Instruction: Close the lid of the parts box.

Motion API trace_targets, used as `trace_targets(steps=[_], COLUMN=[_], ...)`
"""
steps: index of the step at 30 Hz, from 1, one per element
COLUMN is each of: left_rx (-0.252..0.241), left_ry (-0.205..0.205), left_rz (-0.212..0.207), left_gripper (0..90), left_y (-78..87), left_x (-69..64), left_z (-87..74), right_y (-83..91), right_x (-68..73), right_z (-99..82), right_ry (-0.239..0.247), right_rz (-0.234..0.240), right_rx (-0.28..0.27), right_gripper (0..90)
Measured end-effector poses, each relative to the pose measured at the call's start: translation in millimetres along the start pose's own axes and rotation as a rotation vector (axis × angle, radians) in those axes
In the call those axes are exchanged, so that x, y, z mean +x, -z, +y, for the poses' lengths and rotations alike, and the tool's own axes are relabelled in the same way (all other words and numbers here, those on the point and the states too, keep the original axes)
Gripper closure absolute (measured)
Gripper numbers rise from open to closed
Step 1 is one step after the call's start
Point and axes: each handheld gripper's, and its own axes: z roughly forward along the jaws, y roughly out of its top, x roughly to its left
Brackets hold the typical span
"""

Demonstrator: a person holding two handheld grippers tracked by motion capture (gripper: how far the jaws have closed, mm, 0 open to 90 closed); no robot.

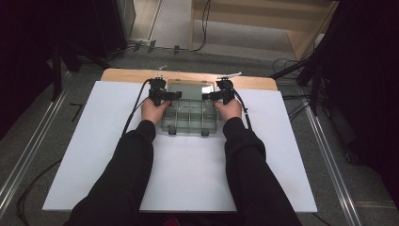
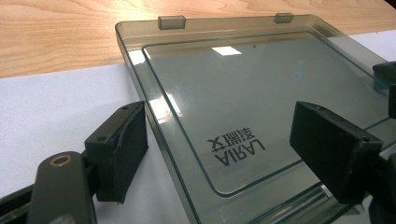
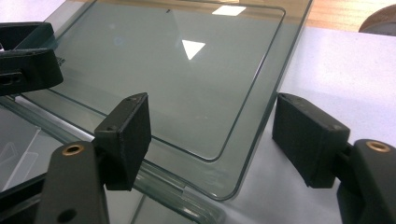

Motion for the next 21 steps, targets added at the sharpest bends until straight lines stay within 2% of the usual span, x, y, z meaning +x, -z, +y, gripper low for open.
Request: trace_targets(steps=[21], left_rx=[-0.005], left_ry=[0.003], left_rz=[0.004], left_gripper=[19.8], left_y=[-0.2], left_x=[-0.2], left_z=[-0.4], right_y=[-0.5], right_x=[0.0], right_z=[0.6], right_ry=[-0.009], right_rz=[0.002], right_rx=[0.004], right_gripper=[27.5])
